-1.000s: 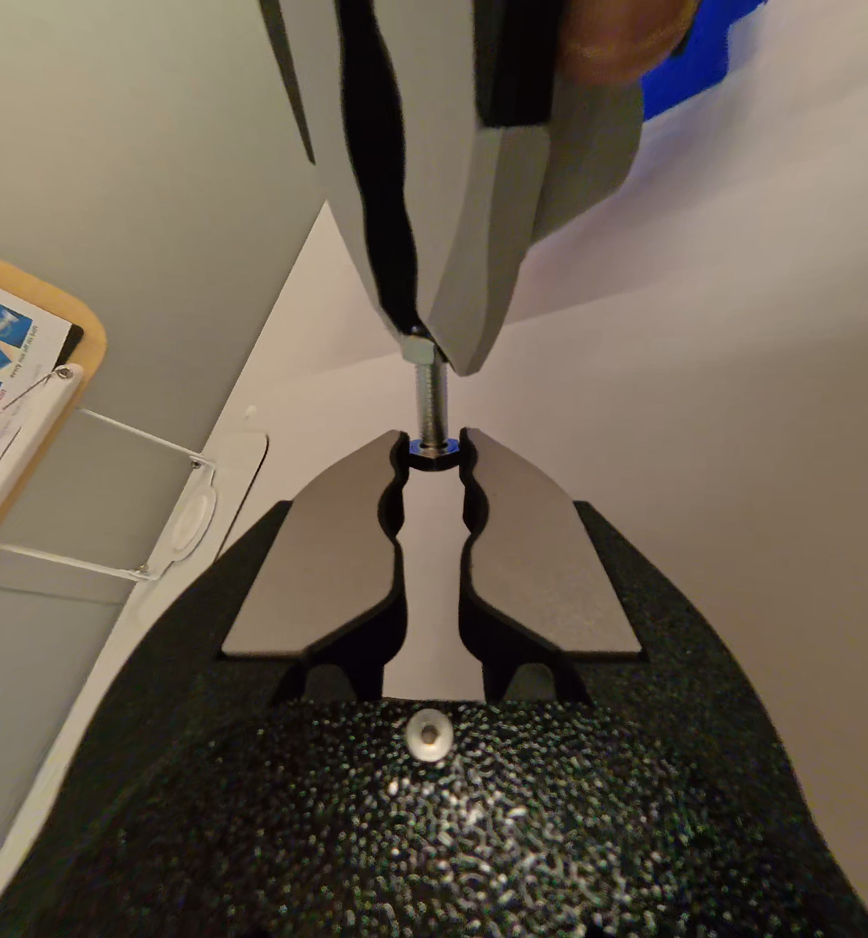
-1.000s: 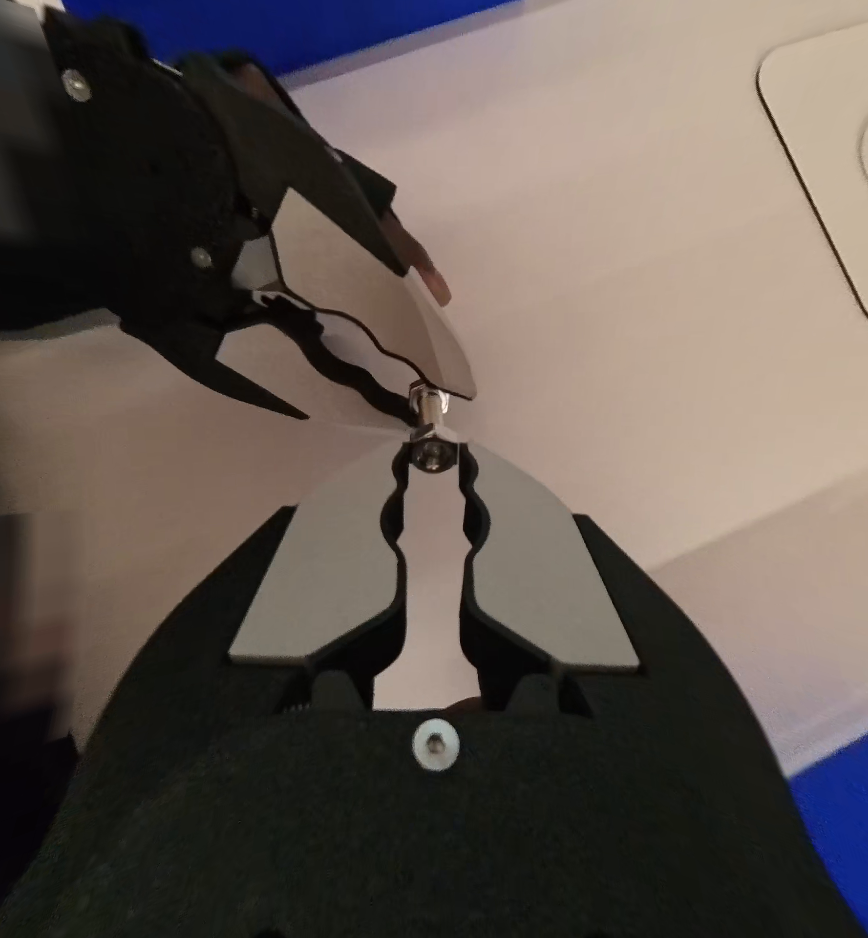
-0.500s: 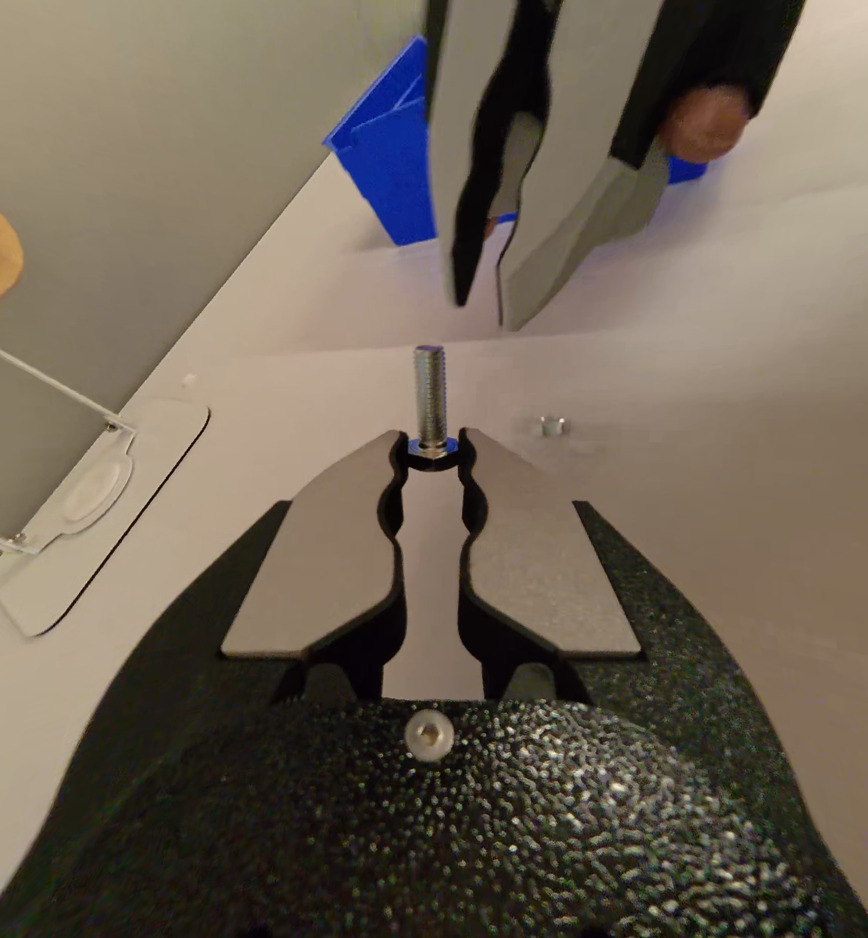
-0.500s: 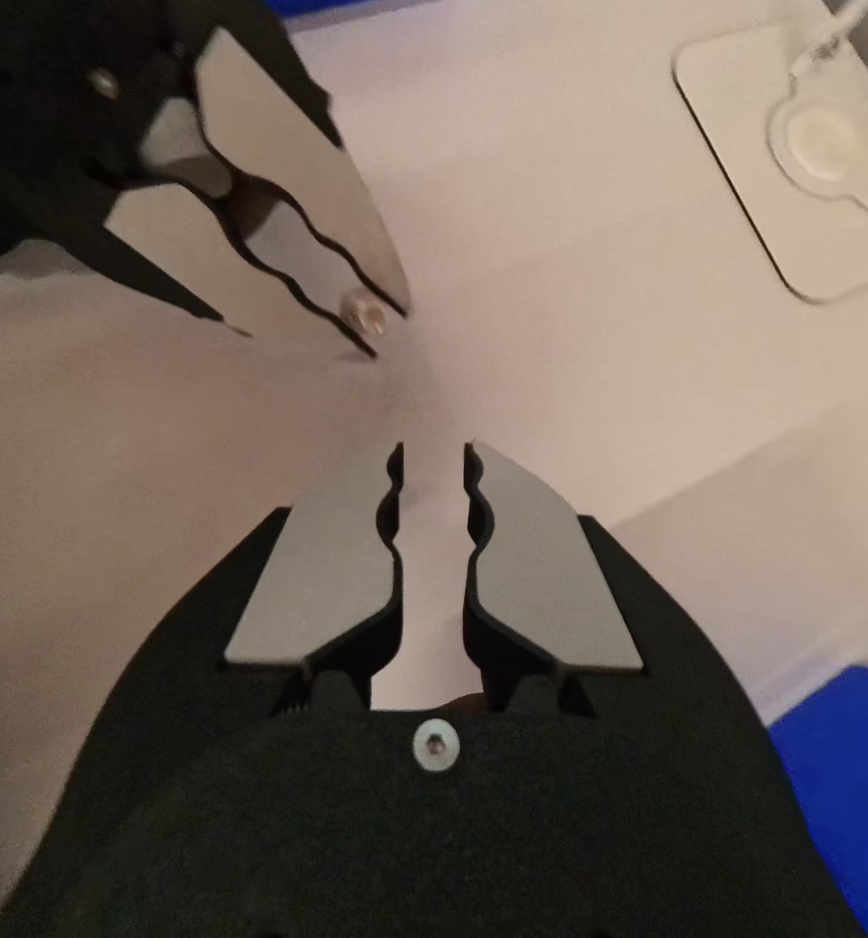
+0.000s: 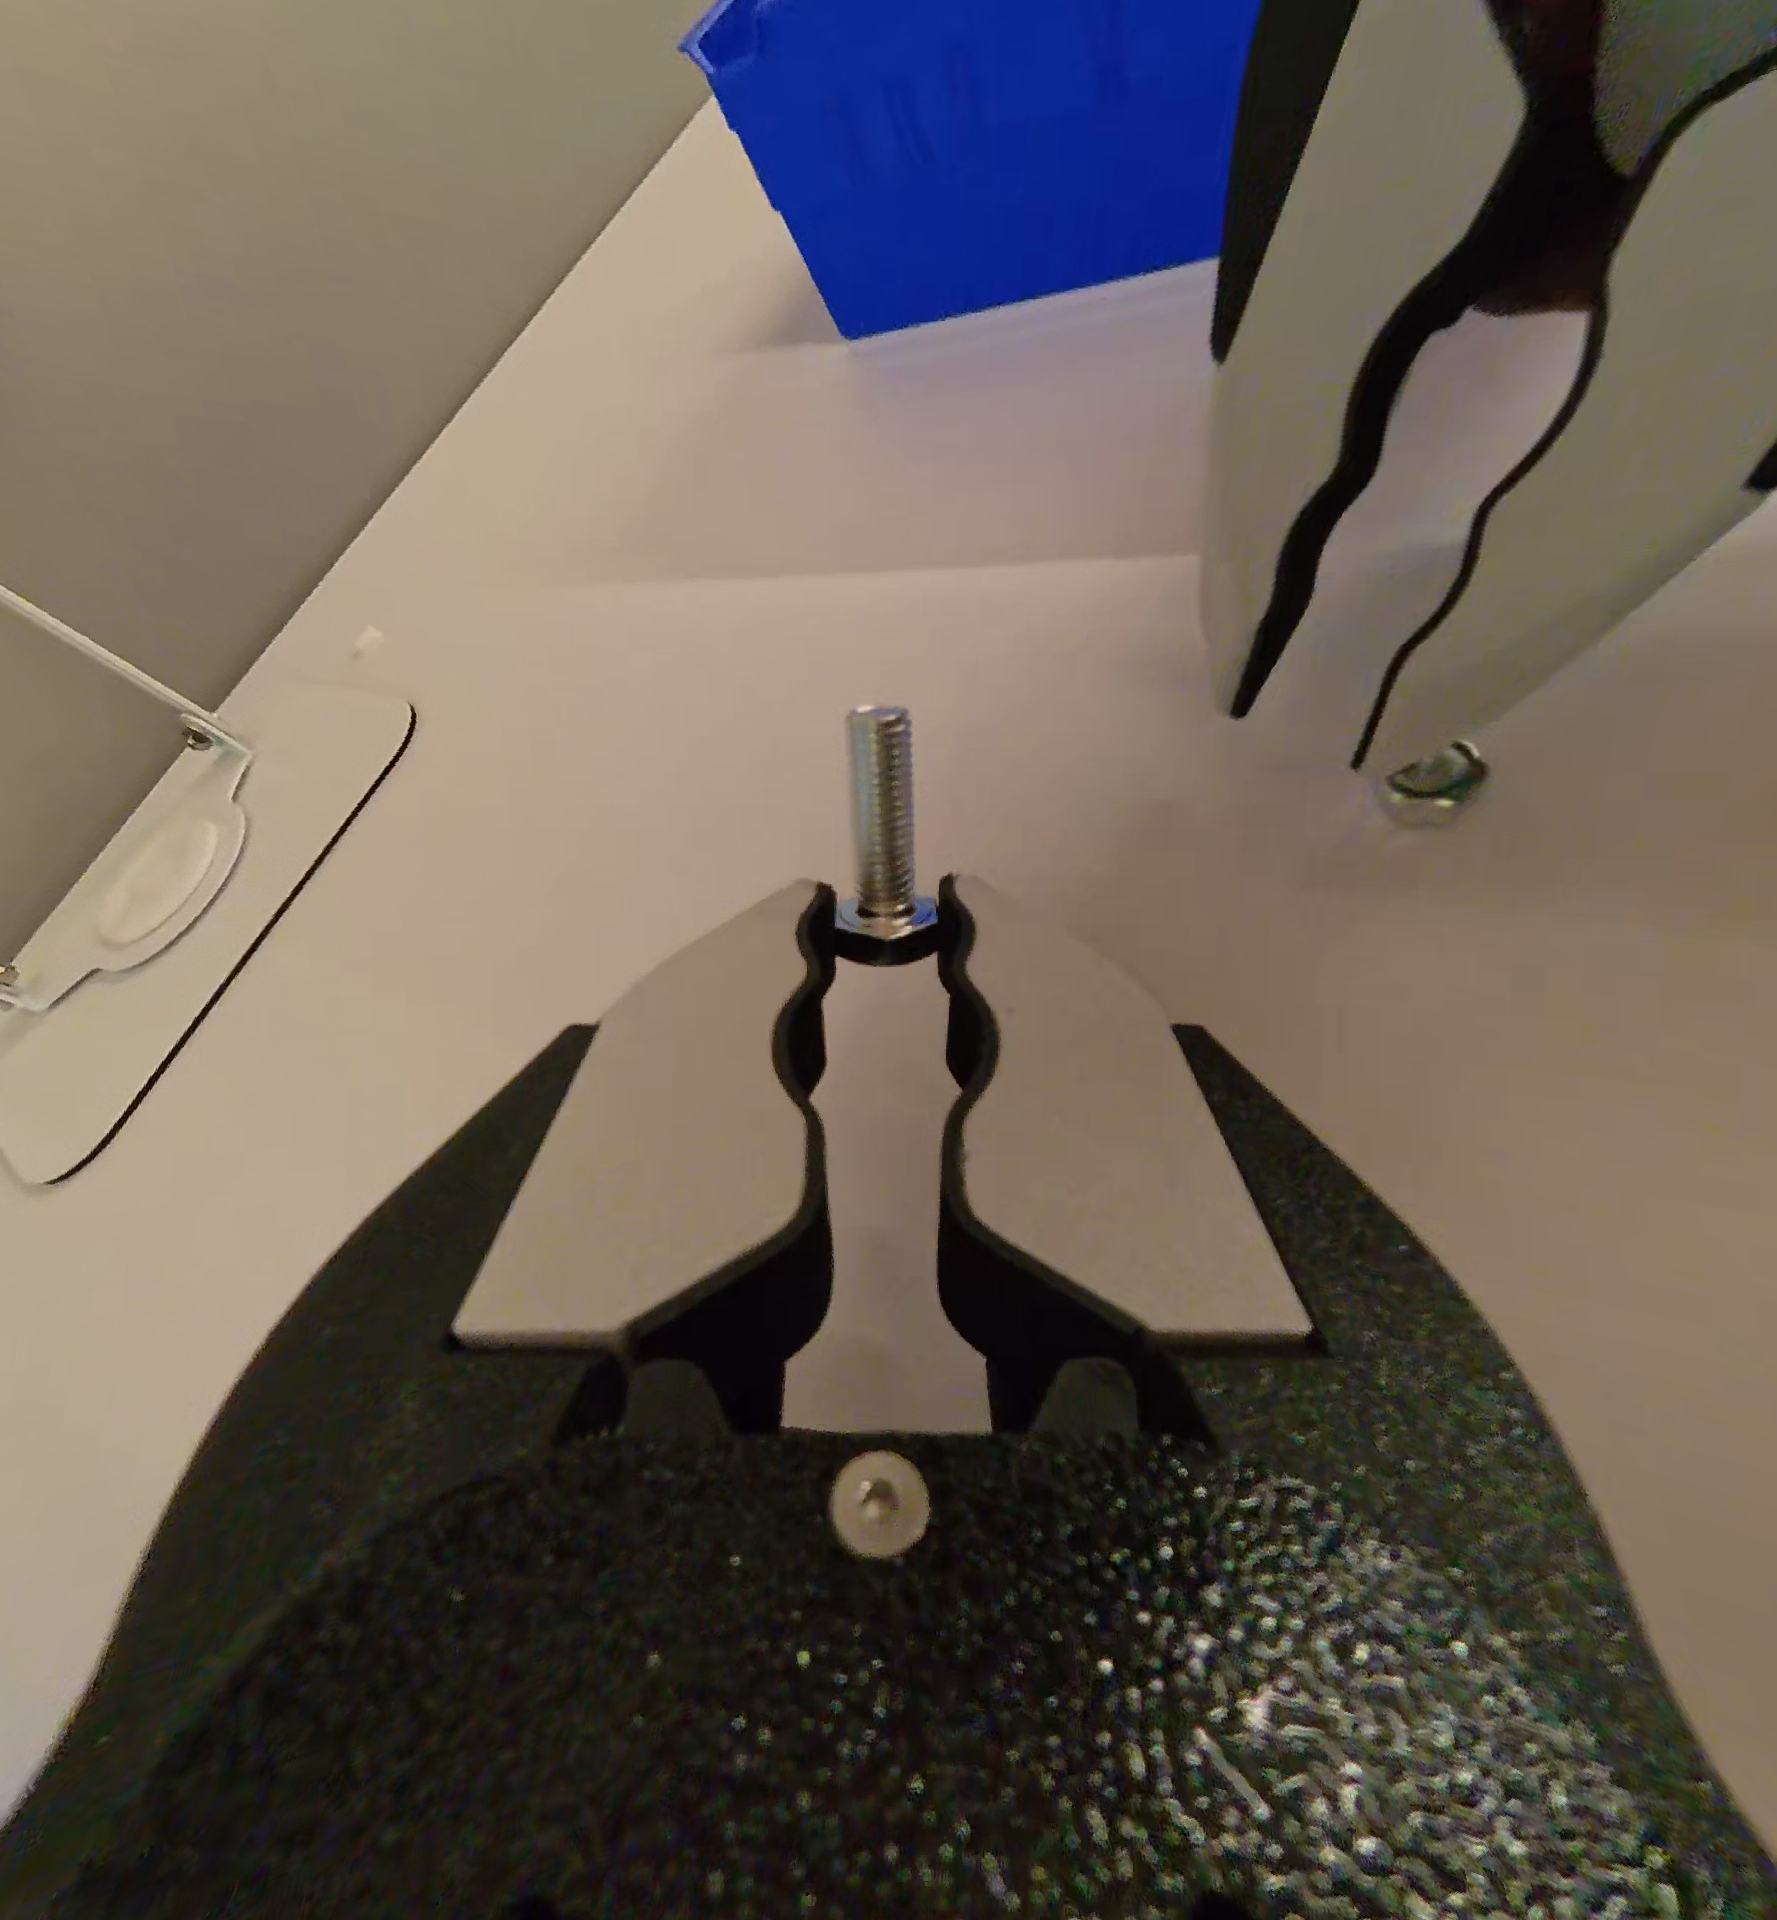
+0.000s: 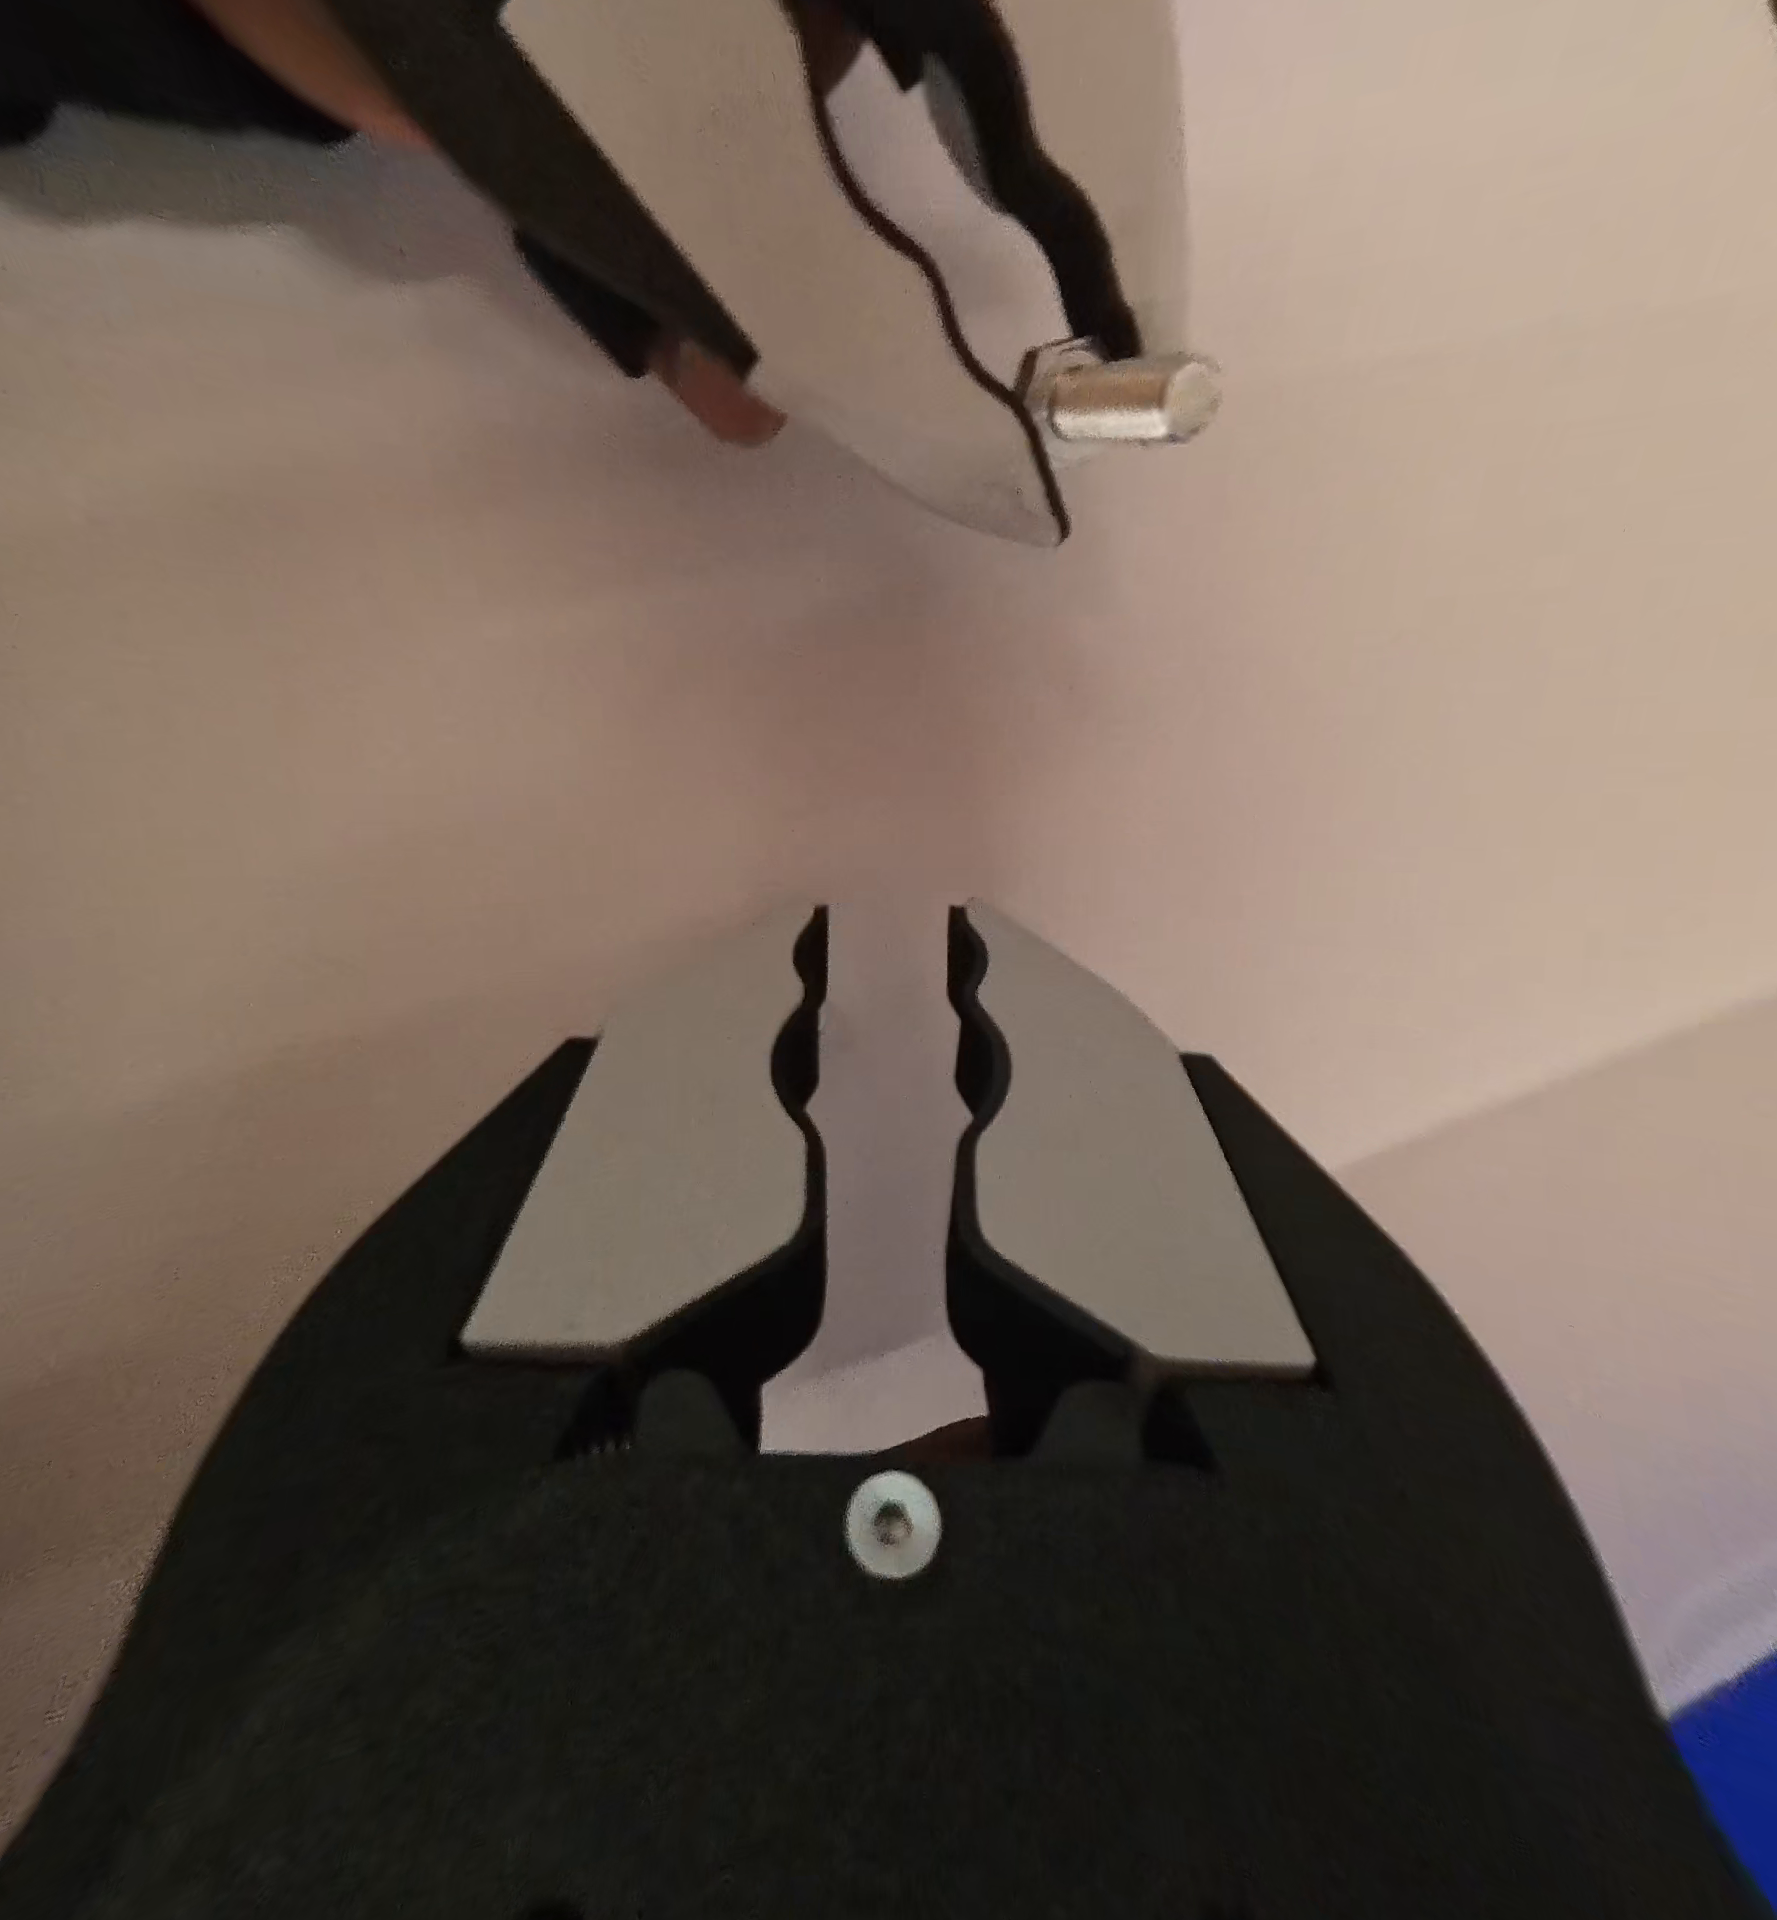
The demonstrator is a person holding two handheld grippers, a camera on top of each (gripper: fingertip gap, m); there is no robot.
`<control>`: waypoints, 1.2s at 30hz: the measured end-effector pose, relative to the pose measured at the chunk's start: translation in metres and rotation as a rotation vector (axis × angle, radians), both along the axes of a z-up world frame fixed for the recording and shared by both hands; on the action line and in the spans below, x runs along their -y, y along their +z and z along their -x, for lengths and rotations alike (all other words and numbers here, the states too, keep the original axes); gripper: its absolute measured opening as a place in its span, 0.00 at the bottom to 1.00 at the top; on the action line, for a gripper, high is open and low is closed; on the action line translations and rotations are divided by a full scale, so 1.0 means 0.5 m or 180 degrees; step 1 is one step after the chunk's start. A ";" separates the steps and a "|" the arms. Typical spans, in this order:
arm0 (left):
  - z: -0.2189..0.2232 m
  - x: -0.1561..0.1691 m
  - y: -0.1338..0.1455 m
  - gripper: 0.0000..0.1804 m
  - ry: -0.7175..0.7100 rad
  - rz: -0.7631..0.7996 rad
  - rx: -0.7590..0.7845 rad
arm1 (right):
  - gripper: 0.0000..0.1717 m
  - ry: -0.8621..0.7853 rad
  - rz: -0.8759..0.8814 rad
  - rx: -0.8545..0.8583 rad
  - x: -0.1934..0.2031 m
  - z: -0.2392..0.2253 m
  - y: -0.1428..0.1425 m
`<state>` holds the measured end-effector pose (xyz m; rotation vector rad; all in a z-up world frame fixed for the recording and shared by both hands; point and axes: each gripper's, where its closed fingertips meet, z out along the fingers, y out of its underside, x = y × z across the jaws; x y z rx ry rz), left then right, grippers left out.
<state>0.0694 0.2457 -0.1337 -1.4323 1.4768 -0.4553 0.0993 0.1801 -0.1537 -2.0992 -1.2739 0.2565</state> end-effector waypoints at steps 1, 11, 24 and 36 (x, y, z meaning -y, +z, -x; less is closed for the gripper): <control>0.002 -0.002 0.000 0.10 0.0009 0.0004 -0.0001 | 0.13 0.0077 0.0032 -0.0001 0.008 -0.001 0.000; -0.002 0.003 0.004 0.10 -0.0034 0.0047 0.0017 | 0.14 0.0254 0.0201 0.0024 0.068 -0.028 -0.019; -0.009 0.014 0.018 0.10 -0.0066 -0.0023 0.0134 | 0.10 -0.0523 0.0550 -0.0167 0.047 -0.029 -0.050; -0.033 0.062 0.089 0.10 -0.0423 0.0803 0.1171 | 0.10 -0.0001 -0.0249 -0.1010 0.003 0.027 0.194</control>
